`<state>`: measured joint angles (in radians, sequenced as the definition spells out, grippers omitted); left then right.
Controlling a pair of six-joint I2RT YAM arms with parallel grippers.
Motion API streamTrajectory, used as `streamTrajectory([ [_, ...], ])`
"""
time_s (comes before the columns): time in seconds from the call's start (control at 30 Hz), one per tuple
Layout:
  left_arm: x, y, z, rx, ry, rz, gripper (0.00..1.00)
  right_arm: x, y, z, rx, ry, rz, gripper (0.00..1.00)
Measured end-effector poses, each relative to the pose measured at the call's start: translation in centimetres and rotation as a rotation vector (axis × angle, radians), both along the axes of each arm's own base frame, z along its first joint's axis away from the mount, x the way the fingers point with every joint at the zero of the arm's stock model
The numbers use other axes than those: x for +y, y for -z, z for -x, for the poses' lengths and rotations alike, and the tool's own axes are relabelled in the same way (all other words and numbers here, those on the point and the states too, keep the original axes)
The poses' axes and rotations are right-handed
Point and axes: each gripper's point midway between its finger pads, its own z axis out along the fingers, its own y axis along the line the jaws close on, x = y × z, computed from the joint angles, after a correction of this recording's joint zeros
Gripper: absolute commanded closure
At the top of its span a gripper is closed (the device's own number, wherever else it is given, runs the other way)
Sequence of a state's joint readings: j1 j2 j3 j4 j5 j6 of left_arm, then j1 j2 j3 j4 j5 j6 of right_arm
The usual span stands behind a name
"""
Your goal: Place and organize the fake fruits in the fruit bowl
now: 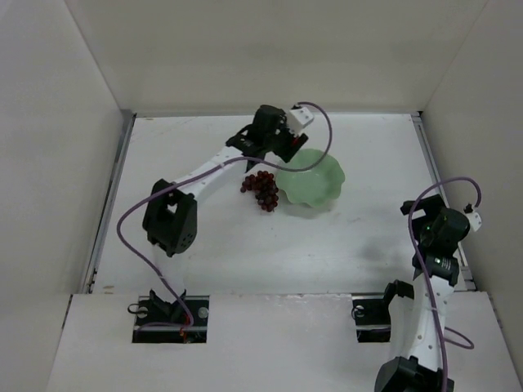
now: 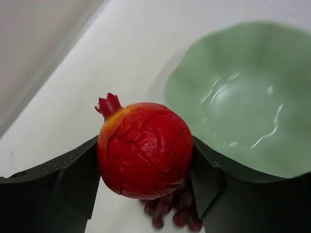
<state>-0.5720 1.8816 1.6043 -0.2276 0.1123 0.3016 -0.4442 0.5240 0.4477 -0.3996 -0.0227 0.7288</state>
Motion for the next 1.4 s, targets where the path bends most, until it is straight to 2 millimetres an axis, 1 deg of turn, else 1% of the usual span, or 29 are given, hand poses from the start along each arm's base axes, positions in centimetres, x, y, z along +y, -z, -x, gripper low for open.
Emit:
streamTrajectory([
  [0.03, -2.4, -0.3, 0.0, -0.017, 0.036, 0.016, 0.60, 0.1, -0.1, 0.0, -0.005, -0.002, 0.003, 0.00],
  [0.07, -4.3, 0.0, 0.1, -0.024, 0.066, 0.024, 0.45, 0.2, -0.3, 0.0, -0.013, -0.005, 0.007, 0.00],
  [0.1, -5.9, 0.5, 0.3, -0.022, 0.090, 0.025, 0.27, 0.3, -0.5, 0.0, -0.021, -0.010, 0.010, 0.00],
  [0.17, -8.1, 2.7, 0.9, 0.004, 0.126, 0.012, 0.00, 0.6, -0.9, 0.0, -0.036, -0.021, 0.020, 0.00],
  [0.23, -8.9, 5.0, 1.5, 0.046, 0.138, -0.008, 0.00, 1.1, -1.1, -0.1, -0.041, -0.037, 0.026, 0.00],
  [0.3, -8.9, 6.4, 1.7, 0.076, 0.133, -0.024, 0.00, 1.4, -1.0, -0.2, -0.037, -0.052, 0.027, 0.00],
  [0.37, -8.4, 6.3, 1.4, 0.086, 0.110, -0.018, 0.00, 1.7, -0.8, -0.3, -0.027, -0.062, 0.027, 0.00],
  [0.47, -7.0, 4.2, 0.6, 0.068, 0.057, 0.015, 0.00, 2.0, -0.4, -0.4, -0.010, -0.071, 0.027, 0.00],
  [0.53, -5.1, 1.8, 0.0, 0.047, 0.008, 0.045, 0.00, 2.1, -0.1, -0.5, -0.002, -0.075, 0.028, 0.00],
  [0.6, -2.6, -0.5, -0.5, 0.031, -0.046, 0.074, 0.00, 2.2, 0.2, -0.4, 0.006, -0.077, 0.028, 0.00],
  [0.67, 0.5, -2.4, -1.1, 0.023, -0.108, 0.102, 0.01, 2.3, 0.6, -0.4, 0.014, -0.078, 0.027, 0.00],
  [0.7, 2.2, -2.8, -1.4, 0.027, -0.140, 0.113, 0.03, 2.3, 0.8, -0.3, 0.019, -0.078, 0.026, 0.00],
  [0.73, 3.5, -2.7, -1.6, 0.041, -0.168, 0.121, 0.04, 2.4, 1.0, -0.3, 0.024, -0.078, 0.023, 0.00],
  [0.77, 4.8, -2.3, -1.9, 0.059, -0.195, 0.126, 0.04, 2.4, 1.2, -0.3, 0.027, -0.078, 0.022, 0.00],
  [0.8, 6.0, -1.4, -2.1, 0.087, -0.224, 0.128, 0.04, 2.4, 1.3, -0.3, 0.031, -0.078, 0.021, 0.00],
  [0.87, 7.7, 1.7, -2.2, 0.173, -0.265, 0.119, 0.04, 2.5, 1.7, -0.2, 0.044, -0.080, 0.017, 0.00],
  [0.9, 8.2, 3.6, -2.0, 0.224, -0.277, 0.111, 0.04, 2.5, 1.8, -0.2, 0.048, -0.080, 0.013, 0.00],
  [0.97, 8.3, 7.2, -1.2, 0.321, -0.284, 0.091, 0.04, 2.5, 1.9, -0.3, 0.051, -0.079, 0.013, 0.00],
  [1.07, 7.6, 12.4, 0.5, 0.458, -0.275, 0.056, 0.04, 2.5, 2.0, -0.3, 0.054, -0.079, 0.012, 0.00],
  [1.1, 7.3, 13.6, 0.9, 0.492, -0.274, 0.054, 0.05, 2.5, 2.0, -0.3, 0.055, -0.079, 0.012, 0.00],
  [1.13, 7.1, 14.2, 1.1, 0.511, -0.269, 0.055, 0.06, 2.5, 2.0, -0.3, 0.055, -0.079, 0.012, 0.00],
  [1.2, 6.6, 14.8, 1.4, 0.539, -0.260, 0.072, 0.09, 2.5, 1.9, -0.2, 0.050, -0.079, 0.014, 0.00],
  [1.27, 6.1, 14.8, 1.7, 0.556, -0.242, 0.091, 0.18, 2.5, 1.8, -0.2, 0.045, -0.079, 0.016, 0.00],
  [1.3, 5.8, 14.9, 1.9, 0.571, -0.233, 0.099, 0.26, 2.5, 1.7, -0.2, 0.042, -0.078, 0.016, 0.00],
  [1.37, 5.5, 15.3, 2.4, 0.612, -0.222, 0.121, 0.44, 2.5, 1.6, -0.2, 0.037, -0.078, 0.018, 0.00],
  [1.4, 5.4, 15.6, 2.4, 0.627, -0.217, 0.133, 0.56, 2.5, 1.5, -0.2, 0.034, -0.078, 0.020, 0.00],
])
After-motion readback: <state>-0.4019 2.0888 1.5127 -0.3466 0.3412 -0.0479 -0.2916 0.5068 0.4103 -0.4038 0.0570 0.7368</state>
